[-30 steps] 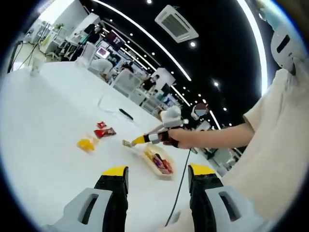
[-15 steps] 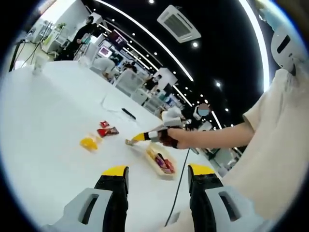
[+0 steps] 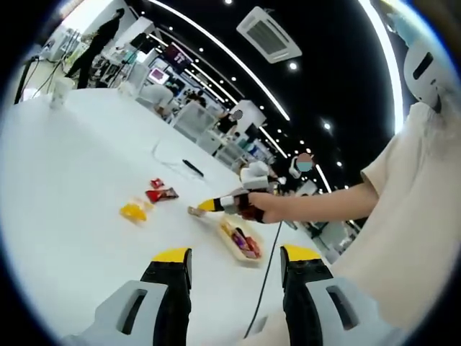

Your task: Place the target food into the container with the food tongs after gripping and lifting it, then release it inside without dropping or visibly crushing the food.

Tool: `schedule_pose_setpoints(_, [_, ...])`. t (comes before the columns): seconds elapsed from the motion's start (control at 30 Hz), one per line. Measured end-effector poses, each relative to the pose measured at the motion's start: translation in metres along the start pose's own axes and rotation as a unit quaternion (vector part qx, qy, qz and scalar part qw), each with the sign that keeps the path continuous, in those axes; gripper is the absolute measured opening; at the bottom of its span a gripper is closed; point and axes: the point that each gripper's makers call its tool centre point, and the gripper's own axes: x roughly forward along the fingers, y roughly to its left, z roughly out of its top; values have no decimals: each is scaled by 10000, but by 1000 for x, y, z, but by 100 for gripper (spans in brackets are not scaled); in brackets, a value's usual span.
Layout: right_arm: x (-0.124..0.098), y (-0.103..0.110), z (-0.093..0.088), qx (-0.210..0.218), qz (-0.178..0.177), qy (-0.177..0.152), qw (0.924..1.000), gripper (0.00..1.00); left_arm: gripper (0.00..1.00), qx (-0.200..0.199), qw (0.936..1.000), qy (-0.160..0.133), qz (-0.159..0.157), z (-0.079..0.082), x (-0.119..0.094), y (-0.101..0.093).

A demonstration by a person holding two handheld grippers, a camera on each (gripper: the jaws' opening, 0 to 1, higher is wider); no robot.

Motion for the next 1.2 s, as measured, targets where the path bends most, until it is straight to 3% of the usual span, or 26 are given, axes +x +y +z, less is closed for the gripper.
schedule_pose_setpoints(0.23, [4, 0, 3, -115, -39, 13, 9999, 28, 48, -31, 10000, -28, 52, -1, -2, 0])
schedule_pose_setpoints(0.3, [5, 4, 5, -469, -83, 37, 9989, 28, 48, -49, 10000, -24, 67, -3, -3, 1])
schedule_pose_setpoints(0.53, [11, 5, 10, -1032, -97, 137, 9945, 28, 48, -52, 10000, -12, 68, -2, -3, 2])
schedule_pose_setpoints(0.63, [14, 11, 10, -1701, -165, 216, 9850, 28, 48, -72, 9999, -42, 91, -1, -5, 4])
schedule_pose_setpoints(0.73, [11, 10, 18, -2436, -460, 70, 9687, 28, 48, -85, 9999, -41, 103, -1, -6, 5])
schedule_pose_setpoints(0.77, [12, 15, 15, -2735, -413, 141, 9609, 28, 48, -86, 9999, -33, 112, -2, -6, 6])
schedule_pose_setpoints(1.2, [13, 15, 8, -2533, -364, 226, 9664, 27, 48, -124, 9999, -64, 98, -2, -5, 6])
